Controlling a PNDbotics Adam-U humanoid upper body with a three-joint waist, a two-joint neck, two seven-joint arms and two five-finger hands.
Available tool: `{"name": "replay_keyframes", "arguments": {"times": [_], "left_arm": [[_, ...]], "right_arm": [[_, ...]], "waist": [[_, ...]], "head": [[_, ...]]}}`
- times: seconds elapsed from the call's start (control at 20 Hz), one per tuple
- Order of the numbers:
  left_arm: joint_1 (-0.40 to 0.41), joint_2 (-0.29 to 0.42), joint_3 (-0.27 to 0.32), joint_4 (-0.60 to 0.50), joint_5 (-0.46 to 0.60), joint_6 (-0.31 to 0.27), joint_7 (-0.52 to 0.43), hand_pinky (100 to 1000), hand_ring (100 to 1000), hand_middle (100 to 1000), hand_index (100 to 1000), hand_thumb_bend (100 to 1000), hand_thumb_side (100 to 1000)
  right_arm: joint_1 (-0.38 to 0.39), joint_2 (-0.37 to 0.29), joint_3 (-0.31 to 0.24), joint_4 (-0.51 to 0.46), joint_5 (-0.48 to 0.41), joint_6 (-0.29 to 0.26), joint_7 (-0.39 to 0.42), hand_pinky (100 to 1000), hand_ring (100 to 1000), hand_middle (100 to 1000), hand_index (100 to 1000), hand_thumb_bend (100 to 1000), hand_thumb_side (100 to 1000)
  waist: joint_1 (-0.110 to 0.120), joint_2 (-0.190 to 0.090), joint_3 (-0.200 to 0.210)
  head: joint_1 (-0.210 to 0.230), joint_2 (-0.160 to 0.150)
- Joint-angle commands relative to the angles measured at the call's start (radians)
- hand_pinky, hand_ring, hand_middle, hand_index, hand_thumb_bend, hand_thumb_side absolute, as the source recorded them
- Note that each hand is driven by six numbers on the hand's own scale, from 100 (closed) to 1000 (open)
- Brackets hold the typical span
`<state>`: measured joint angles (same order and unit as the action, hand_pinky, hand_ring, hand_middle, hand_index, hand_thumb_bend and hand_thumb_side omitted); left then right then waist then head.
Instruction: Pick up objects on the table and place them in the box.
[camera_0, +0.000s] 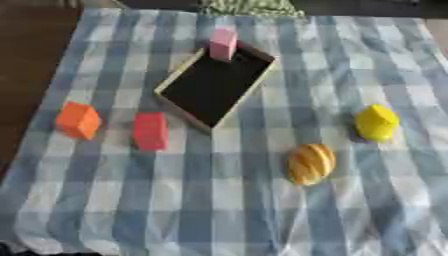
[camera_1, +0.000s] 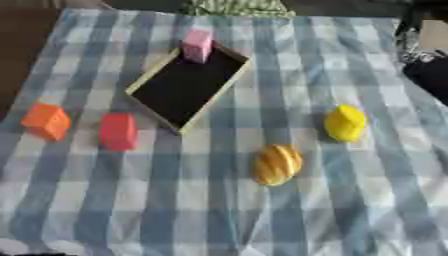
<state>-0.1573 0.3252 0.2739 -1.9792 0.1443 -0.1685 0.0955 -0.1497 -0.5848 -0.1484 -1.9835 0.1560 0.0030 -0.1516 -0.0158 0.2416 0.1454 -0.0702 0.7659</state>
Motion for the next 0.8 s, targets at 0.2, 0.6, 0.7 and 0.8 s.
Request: {"name": "replay_keyframes", "arguments": {"times": [0.2, 0.6, 0.7, 0.8], "left_arm": [[-0.004, 0.014, 0.006, -0.021, -0.001, 0.002, 0.001, 786, 750, 642, 790, 100, 631], [-0.004, 0.020, 0.006, -0.021, -0.002, 0.002, 0.000, 786, 750, 642, 790, 100, 630], [-0.003, 0.028, 0.006, -0.020, -0.004, 0.002, 0.001, 786, 751, 642, 791, 100, 630], [-0.003, 0.035, 0.005, -0.020, -0.006, 0.002, 0.000, 786, 751, 643, 791, 100, 631]], "right_arm": [[-0.008, -0.030, -0.015, -0.016, 0.005, 0.001, 0.001, 888, 996, 637, 834, 100, 470], [0.030, -0.095, 0.006, -0.016, 0.044, -0.002, 0.039, 893, 990, 665, 844, 100, 428], [0.063, -0.136, 0.016, -0.016, 0.070, -0.011, 0.060, 896, 984, 688, 849, 100, 381], [0.095, -0.181, 0.025, -0.016, 0.097, -0.025, 0.084, 900, 980, 723, 858, 100, 293]], "waist": [[-0.015, -0.019, 0.000], [-0.021, -0.016, 0.002], [-0.027, -0.016, -0.001], [-0.034, -0.017, -0.004]], "head": [[-0.004, 0.004], [-0.005, 0.004], [0.001, 0.004], [0.006, 0.004]]}}
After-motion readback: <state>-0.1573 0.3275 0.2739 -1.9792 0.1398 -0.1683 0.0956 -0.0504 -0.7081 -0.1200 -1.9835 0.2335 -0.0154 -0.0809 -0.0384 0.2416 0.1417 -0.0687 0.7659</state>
